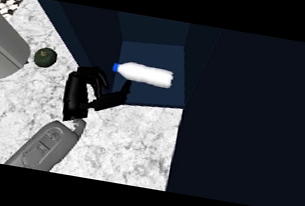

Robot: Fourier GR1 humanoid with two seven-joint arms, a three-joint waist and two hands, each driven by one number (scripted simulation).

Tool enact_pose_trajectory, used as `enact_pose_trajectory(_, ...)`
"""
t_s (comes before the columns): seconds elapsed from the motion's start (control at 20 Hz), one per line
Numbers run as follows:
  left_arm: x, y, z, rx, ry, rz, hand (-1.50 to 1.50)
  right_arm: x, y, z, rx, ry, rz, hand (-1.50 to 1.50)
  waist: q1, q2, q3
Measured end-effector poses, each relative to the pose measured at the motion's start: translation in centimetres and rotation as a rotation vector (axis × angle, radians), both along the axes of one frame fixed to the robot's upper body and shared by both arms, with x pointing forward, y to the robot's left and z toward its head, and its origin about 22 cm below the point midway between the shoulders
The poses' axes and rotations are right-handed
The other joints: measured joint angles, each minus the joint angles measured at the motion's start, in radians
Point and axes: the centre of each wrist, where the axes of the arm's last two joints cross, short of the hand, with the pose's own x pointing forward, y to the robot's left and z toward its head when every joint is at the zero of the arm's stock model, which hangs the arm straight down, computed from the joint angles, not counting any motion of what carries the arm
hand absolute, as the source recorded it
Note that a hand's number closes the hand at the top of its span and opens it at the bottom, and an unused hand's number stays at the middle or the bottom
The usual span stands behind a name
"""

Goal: Pick up the bottled water, place it into the cabinet and close the cabinet

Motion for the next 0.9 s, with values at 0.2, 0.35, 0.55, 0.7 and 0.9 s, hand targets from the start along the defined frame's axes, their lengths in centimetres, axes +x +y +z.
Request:
enact_pose_trajectory(0.2, -0.08, -0.12, -0.10, 0.047, -0.011, -0.016, -1.50, 0.10, 0.14, 0.09, 0.002, -0.006, 0.007, -1.50, -0.003, 0.003, 0.000)
enact_pose_trajectory(0.35, -0.29, -0.33, -0.31, 0.062, -0.009, -0.014, -1.50, 0.00, 0.01, 0.12, -0.002, -0.004, 0.009, -1.50, -0.005, 0.001, 0.002)
enact_pose_trajectory(0.55, -0.56, -0.72, -0.34, 0.046, 0.002, -0.018, -1.50, -0.05, -0.05, 0.07, 0.000, -0.004, 0.004, -1.50, -0.007, 0.002, 0.000)
enact_pose_trajectory(0.7, -0.42, -0.61, -0.29, 0.059, 0.003, -0.039, -1.50, -0.18, -0.04, -0.18, 0.000, 0.000, 0.006, -1.50, -0.004, 0.003, -0.001)
enact_pose_trajectory(0.9, -0.39, -0.64, -0.22, 0.047, 0.000, -0.075, -1.50, -0.19, -0.16, -0.30, -0.001, -0.006, 0.004, -1.50, 0.001, 0.006, -0.002)
